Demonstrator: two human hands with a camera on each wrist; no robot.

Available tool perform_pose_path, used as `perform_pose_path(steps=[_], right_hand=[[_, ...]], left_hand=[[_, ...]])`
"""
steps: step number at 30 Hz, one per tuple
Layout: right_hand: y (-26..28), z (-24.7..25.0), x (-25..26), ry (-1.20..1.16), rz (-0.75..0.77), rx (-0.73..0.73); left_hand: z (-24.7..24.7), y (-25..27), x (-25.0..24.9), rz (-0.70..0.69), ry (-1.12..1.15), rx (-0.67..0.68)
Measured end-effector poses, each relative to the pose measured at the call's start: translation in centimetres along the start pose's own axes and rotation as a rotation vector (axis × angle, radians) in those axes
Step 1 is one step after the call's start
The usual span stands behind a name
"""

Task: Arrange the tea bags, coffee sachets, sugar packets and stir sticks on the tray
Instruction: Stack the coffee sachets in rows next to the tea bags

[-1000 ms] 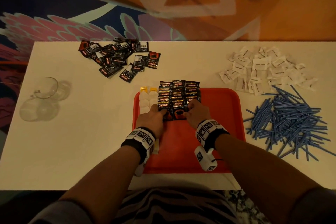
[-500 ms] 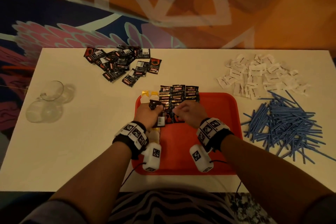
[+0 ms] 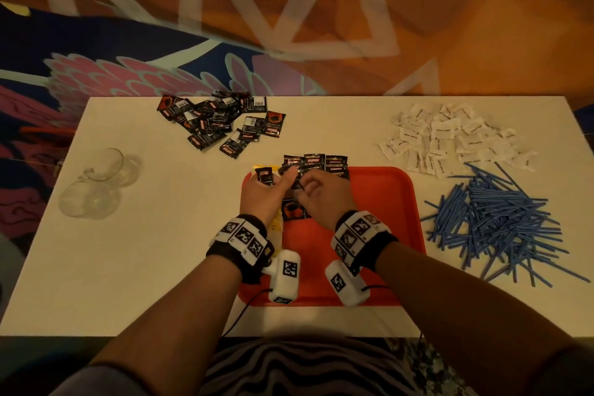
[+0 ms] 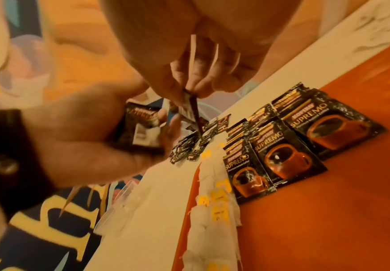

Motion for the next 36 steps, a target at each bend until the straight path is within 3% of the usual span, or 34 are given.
perform_pose_path(steps=[4, 8, 14, 21, 33, 36], right_hand=[[1.0, -0.2, 1.5, -0.03, 0.095, 0.021], [1.0, 1.2, -0.8, 0.0, -0.019, -0.085], [1.1, -1.2, -3.6, -0.101, -0.166, 0.197], [1.8, -1.1, -4.0, -0.258, -0.188, 0.183], [2.2, -0.8, -7.2, -0.021, -0.112, 0.2], [2.5, -1.0, -7.9, 0.036, -0.092, 0.229]], left_hand=[[-0.4, 0.4, 0.8, 0.011, 0.14, 0.034], [0.5, 0.6, 1.2, 0.03, 0.197, 0.0], [-1.0, 1.4, 2.5, 0.175, 0.346, 0.043], [-1.5, 1.4, 3.0, 0.165, 0.327, 0.035], [-4.9, 1.4, 6.8, 0.344, 0.253, 0.102], [-5.6, 1.0, 7.9, 0.336, 0.177, 0.072]])
Point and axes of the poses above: each hand's wrist, its own y-axis away from the middle knuckle, its own z-axis out of the back of the hand, x = y × z, the point moved 10 cm from there along -y, towards the middle knuckle, and after that the axes turned 11 degrees about y, right-handed, at the moved point
